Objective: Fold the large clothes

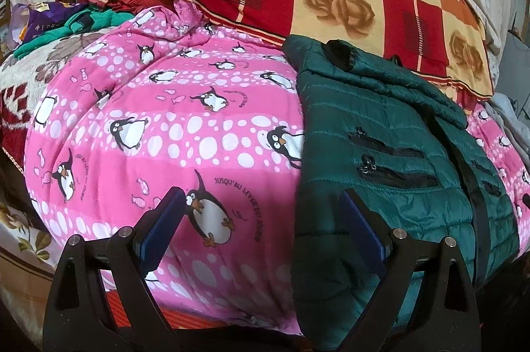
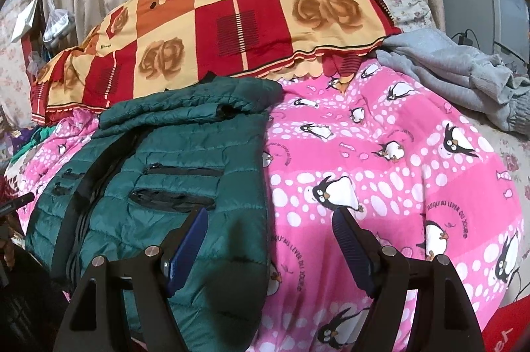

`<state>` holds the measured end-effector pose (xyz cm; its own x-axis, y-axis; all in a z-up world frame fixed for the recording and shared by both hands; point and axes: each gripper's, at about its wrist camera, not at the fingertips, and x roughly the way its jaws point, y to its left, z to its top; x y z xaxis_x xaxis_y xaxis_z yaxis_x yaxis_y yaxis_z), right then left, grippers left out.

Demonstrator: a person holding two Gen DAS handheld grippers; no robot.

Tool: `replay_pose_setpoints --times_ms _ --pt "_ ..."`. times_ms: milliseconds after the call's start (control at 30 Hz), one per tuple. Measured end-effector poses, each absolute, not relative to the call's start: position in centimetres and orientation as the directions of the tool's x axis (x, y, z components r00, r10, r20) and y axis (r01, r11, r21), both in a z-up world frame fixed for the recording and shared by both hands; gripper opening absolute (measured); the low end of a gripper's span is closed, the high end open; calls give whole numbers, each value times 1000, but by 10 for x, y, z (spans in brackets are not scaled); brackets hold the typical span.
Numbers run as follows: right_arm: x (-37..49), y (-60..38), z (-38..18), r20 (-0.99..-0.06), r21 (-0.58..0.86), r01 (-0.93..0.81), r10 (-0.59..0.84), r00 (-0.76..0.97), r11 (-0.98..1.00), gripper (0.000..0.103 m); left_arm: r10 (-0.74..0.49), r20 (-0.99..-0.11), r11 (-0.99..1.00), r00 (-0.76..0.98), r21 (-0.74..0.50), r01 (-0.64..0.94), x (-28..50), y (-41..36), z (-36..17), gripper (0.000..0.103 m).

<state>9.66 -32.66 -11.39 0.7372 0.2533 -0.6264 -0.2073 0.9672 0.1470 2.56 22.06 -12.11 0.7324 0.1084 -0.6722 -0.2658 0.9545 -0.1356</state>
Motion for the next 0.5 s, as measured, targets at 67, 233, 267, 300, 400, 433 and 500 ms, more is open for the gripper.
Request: replay_pose_setpoints --times_ms 67,233,267,300,400,433,500 --pt "97 -326 -114 -627 147 -208 254 737 967 75 110 -672 956 732 -131 -264 26 219 -121 94" --pt "94 -326 -113 -620 154 -208 258 741 966 75 113 -673 957 731 -123 -262 26 216 -122 94" --pt "94 -325 -112 -619 154 -208 258 741 966 75 112 -673 957 731 -126 -263 26 216 -122 94" --pt "94 -325 -112 -620 154 -210 260 740 966 75 113 -673 956 731 -125 -264 26 215 -121 94" --pt "93 -323 -111 -620 147 -217 261 739 965 75 112 -673 956 731 -129 -264 25 215 -122 94" --pt "92 -323 -110 -620 146 -219 262 740 965 75 111 -673 956 731 -129 -264 25 214 -122 94" --pt "92 -323 -109 -620 148 -218 262 739 965 75 112 -674 957 730 -125 -263 25 214 -123 94"
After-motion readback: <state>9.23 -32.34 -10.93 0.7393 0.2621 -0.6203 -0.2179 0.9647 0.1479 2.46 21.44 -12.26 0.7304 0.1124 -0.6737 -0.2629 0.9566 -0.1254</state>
